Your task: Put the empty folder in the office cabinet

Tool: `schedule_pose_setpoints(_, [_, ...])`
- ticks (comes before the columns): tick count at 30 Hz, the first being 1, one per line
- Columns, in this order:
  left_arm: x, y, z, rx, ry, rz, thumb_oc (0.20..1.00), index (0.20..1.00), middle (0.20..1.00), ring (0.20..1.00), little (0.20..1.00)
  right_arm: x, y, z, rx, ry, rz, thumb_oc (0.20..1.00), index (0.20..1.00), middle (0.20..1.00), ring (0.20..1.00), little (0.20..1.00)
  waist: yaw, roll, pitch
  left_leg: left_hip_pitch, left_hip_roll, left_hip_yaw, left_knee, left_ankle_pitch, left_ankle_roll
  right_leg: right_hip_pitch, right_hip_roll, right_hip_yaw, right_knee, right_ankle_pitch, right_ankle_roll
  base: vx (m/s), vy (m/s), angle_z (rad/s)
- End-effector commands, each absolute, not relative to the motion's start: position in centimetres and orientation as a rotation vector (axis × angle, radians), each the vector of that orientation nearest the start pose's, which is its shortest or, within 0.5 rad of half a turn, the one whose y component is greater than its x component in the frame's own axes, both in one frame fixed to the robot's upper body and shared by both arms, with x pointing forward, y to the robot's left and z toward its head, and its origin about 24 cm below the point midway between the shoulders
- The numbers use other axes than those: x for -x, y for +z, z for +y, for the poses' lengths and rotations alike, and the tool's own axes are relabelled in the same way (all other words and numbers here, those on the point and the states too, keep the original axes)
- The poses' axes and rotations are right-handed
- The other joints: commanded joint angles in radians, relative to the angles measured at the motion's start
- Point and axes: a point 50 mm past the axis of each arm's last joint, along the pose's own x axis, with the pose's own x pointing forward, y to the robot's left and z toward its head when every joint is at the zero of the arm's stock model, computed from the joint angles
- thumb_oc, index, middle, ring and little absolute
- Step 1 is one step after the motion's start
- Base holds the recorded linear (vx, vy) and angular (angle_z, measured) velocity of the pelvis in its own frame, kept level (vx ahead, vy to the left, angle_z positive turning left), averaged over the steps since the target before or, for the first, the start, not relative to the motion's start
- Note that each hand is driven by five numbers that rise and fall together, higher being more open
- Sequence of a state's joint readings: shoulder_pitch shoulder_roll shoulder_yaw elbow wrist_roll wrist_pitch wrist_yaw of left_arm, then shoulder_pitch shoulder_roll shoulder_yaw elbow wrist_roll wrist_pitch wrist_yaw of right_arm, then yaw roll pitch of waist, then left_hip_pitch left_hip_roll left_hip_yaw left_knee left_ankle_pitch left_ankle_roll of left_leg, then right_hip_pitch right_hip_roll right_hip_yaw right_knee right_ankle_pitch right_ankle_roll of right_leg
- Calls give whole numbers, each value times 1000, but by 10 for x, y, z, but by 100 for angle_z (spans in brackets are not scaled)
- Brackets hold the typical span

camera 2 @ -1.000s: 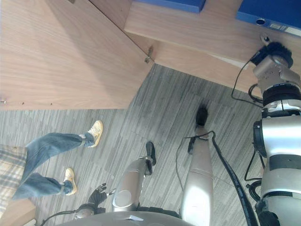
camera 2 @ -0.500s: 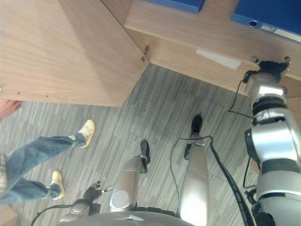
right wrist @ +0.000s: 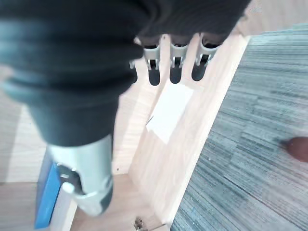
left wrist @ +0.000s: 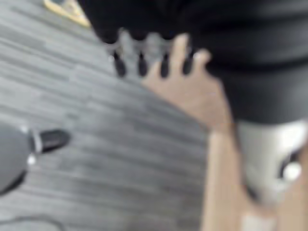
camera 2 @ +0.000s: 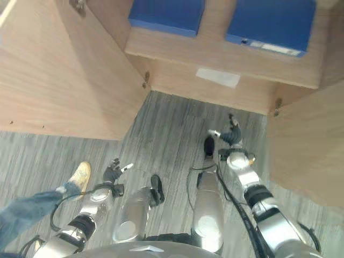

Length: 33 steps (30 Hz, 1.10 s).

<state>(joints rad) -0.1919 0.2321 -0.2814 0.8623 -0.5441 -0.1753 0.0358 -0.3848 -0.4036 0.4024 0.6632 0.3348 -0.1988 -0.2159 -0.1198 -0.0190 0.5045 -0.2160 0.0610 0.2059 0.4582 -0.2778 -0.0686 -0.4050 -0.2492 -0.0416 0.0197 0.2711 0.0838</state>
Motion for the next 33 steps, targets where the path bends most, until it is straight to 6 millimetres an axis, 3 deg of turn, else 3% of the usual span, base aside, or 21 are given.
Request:
schedule_pose_setpoints(1, [-213,-97,199,138,141,592,1000,1000,1000,1000,1000,-329,51,-201,440,29,-28,1000,1000,1000,1000,1000,8,23,-8,140,-6,-9,-76,10,50,-11,32,-40,87,-133,29,-362,295,-19])
schedule_pose_setpoints(2, [-216,-94,198,143,136,569,1000,1000,1000,1000,1000,-318,35,-211,431,1,44,1000,1000,1000,1000,1000,1,17,-23,169,-12,-4,-75,6,52,20,31,-41,56,-122,33,-204,140,-3])
schedule_pose_setpoints(3, [-216,-94,198,143,136,569,1000,1000,1000,1000,1000,-318,35,-211,431,1,44,1000,1000,1000,1000,1000,1,17,-23,169,-12,-4,-75,6,52,20,31,-41,56,-122,33,-445,278,-11])
schedule_pose_setpoints(5, [-215,-94,197,132,125,560,1000,1000,1000,1000,1000,-288,-2,-230,382,-71,161,1000,1000,1000,1000,1000,-4,-6,-58,229,-28,15,-45,-47,70,66,3,-75,-48,-85,70,-461,240,-22])
schedule_pose_setpoints(8, [-215,-94,195,123,108,563,1000,1000,1000,1000,1000,-279,-12,-234,359,-101,192,1000,1000,1000,1000,1000,-9,-18,-70,249,-37,23,-40,-93,89,79,-6,-80,-82,-74,86,-240,109,-28])
schedule_pose_setpoints(9, [-215,-95,192,83,77,588,1000,1000,1000,1000,1000,-265,-27,-239,301,-140,256,1000,1000,1000,1000,1000,-12,-35,-87,266,-58,23,-36,-134,121,68,-10,-84,-107,-71,113,-368,152,-53])
schedule_pose_setpoints(12, [-210,-99,195,65,95,618,1000,1000,1000,1000,1000,-254,-37,-238,295,-129,288,1000,1000,1000,1000,1000,-6,-48,-95,274,-74,34,-56,-129,140,69,-13,-122,-107,-64,120,-187,98,-14])
schedule_pose_setpoints(14, [-205,-102,199,71,124,642,1000,1000,1000,1000,1000,-247,-45,-235,296,-118,310,1000,1000,1000,1000,1000,4,-33,-99,295,-59,43,-71,-148,147,103,-6,-155,-106,-41,125,-77,79,-35])
schedule_pose_setpoints(15, [-209,-95,201,68,92,544,1000,1000,1000,1000,1000,-242,-50,-232,291,-113,324,1000,1000,1000,1000,1000,2,-33,-101,301,-59,56,-91,-139,156,126,-11,-155,-71,-35,119,-186,18,-51])
schedule_pose_setpoints(19, [-199,-99,204,53,90,552,1000,1000,1000,1000,1000,-234,-59,-237,261,-150,366,1000,1000,1000,1000,1000,24,-16,-117,247,-55,52,-132,-76,166,154,-16,-104,152,-113,83,-300,-8,-15])
schedule_pose_setpoints(20, [-200,-97,203,57,105,553,1000,1000,1000,1000,1000,-232,-63,-238,228,-197,401,1000,1000,1000,1000,1000,30,-12,-124,217,-48,56,-167,-10,167,176,-17,-88,202,-160,49,-331,-84,1])
schedule_pose_setpoints(24, [-203,-97,205,83,159,579,1000,1000,1000,1000,1000,-225,-72,-242,106,-358,472,1000,1000,1000,1000,1000,64,16,-147,186,-10,42,-229,66,165,288,-13,-85,249,-267,12,-147,-145,-13])
schedule_pose_setpoints(26, [-200,-100,207,87,173,606,1000,1000,1000,1000,1000,-225,-74,-243,64,-397,475,1000,1000,1000,1000,1000,75,19,-160,191,0,31,-257,88,155,325,-13,-79,227,-278,15,18,-206,-38])
schedule_pose_setpoints(30, [-188,-110,209,59,189,680,1000,1000,1000,1000,1000,-228,-72,-245,7,-443,467,1000,1000,1000,1000,1000,80,-1,-197,218,5,22,-314,118,125,380,18,-66,93,-263,61,105,-245,-39])
schedule_pose_setpoints(33, [-177,-117,208,59,197,719,1000,1000,1000,1000,1000,-227,-70,-246,-45,-472,447,1000,1000,1000,1000,1000,72,-3,-223,245,18,28,-366,154,98,400,46,-65,52,-262,53,154,-176,-30])
